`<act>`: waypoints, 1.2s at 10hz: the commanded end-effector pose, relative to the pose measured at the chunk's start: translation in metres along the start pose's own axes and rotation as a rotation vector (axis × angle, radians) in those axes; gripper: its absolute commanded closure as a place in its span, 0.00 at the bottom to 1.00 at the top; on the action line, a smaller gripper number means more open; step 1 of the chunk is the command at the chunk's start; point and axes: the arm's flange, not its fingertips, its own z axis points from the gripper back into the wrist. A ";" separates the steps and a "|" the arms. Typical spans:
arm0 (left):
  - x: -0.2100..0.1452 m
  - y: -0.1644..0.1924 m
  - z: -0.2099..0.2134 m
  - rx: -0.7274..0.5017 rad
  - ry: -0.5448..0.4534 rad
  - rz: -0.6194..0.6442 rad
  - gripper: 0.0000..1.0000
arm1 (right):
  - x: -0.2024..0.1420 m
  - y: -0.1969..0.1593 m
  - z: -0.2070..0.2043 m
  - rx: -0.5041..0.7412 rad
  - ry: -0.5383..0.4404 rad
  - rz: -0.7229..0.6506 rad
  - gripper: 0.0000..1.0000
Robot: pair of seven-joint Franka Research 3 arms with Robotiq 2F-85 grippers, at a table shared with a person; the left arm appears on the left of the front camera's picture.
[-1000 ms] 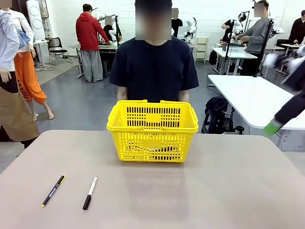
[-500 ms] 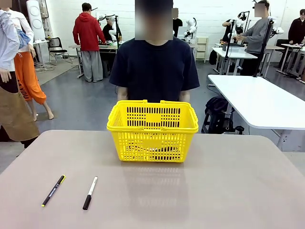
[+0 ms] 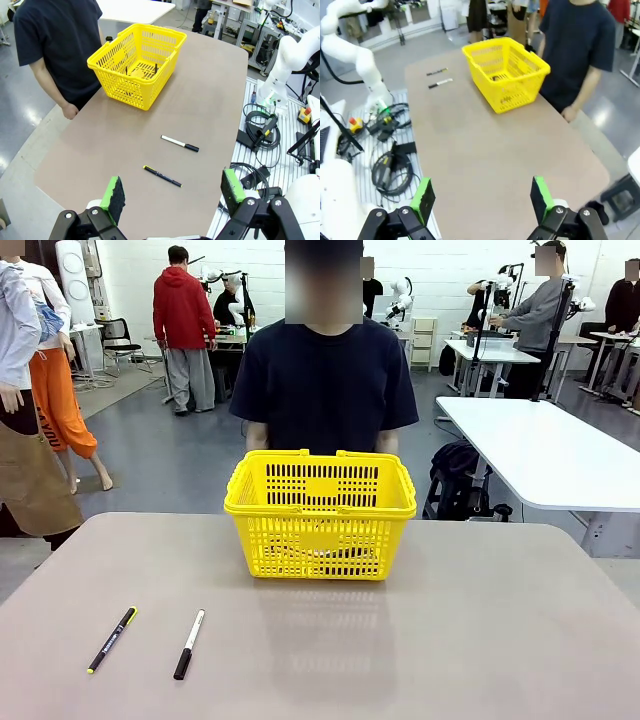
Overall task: Place the items the person wants into the basket.
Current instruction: Pick up the item the person points to and place it in the Market Basket.
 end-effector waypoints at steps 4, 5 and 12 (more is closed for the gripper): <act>-0.001 -0.001 0.000 -0.004 -0.019 -0.021 0.00 | -0.011 -0.002 0.002 -0.020 0.015 -0.008 0.00; -0.001 -0.001 0.000 -0.004 -0.019 -0.021 0.00 | -0.011 -0.002 0.002 -0.020 0.015 -0.008 0.00; -0.001 -0.001 0.000 -0.004 -0.019 -0.021 0.00 | -0.011 -0.002 0.002 -0.020 0.015 -0.008 0.00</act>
